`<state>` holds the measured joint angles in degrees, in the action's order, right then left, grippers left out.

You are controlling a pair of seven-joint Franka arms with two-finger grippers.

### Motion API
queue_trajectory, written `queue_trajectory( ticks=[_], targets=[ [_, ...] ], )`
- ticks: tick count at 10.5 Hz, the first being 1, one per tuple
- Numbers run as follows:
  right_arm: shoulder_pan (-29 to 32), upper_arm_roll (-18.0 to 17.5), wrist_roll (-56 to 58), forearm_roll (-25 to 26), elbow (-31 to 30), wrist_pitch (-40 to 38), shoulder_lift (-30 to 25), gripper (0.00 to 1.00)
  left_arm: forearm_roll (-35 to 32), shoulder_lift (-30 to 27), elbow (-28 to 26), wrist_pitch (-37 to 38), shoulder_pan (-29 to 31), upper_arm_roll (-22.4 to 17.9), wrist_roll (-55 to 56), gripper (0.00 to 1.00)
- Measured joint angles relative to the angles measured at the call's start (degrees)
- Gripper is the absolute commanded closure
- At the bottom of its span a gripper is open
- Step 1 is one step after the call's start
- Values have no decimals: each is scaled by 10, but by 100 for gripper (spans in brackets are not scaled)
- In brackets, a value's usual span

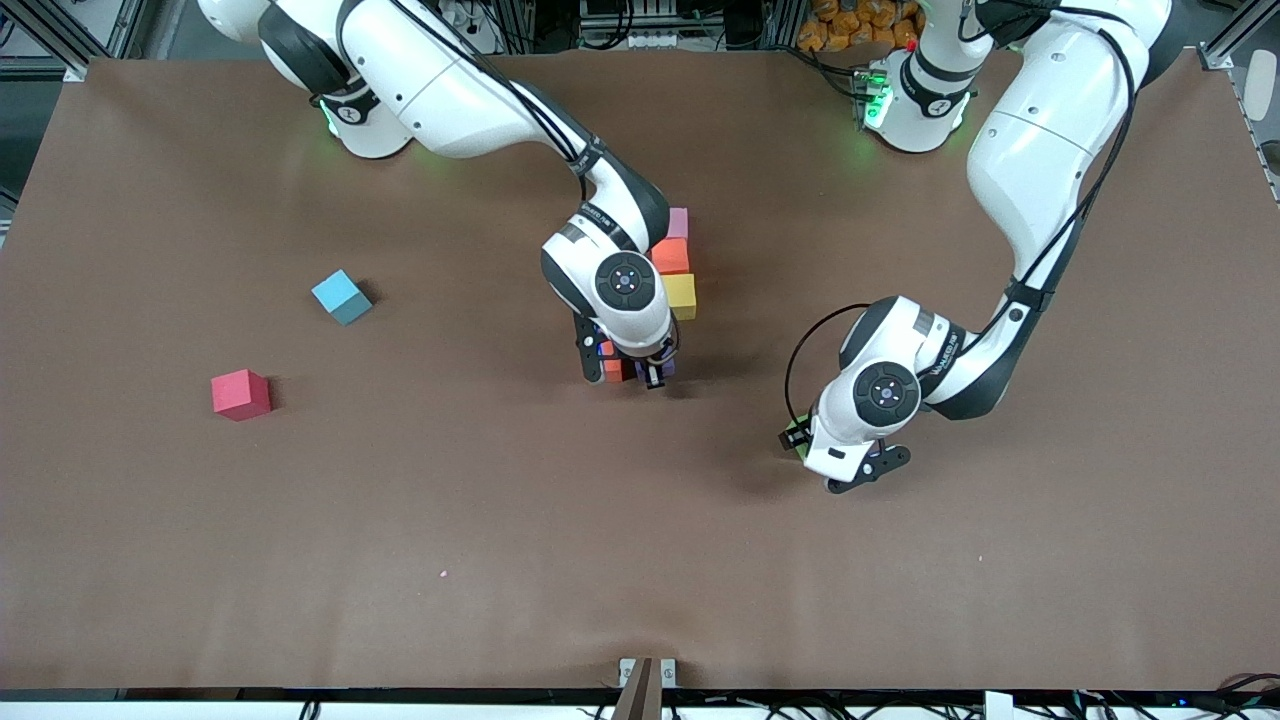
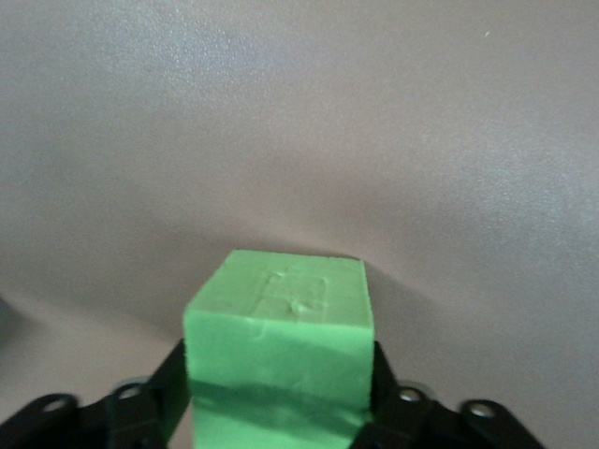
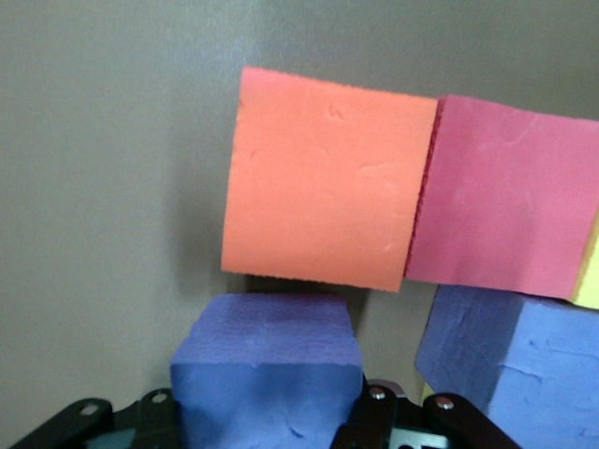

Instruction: Form number 2 with 11 blocks

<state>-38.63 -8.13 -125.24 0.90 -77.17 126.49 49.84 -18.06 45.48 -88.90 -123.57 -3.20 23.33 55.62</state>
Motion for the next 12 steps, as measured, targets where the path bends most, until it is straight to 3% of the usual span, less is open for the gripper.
queue_trajectory(
  ticks=[5, 12],
  targets=[
    [0, 8, -24, 8, -3, -2, 1, 46, 0, 0, 0, -2, -1, 4, 96, 38],
    [0, 11, -33, 12, -11, -4, 2, 46, 0, -2, -8, -20, -25, 40, 422, 38]
  ],
)
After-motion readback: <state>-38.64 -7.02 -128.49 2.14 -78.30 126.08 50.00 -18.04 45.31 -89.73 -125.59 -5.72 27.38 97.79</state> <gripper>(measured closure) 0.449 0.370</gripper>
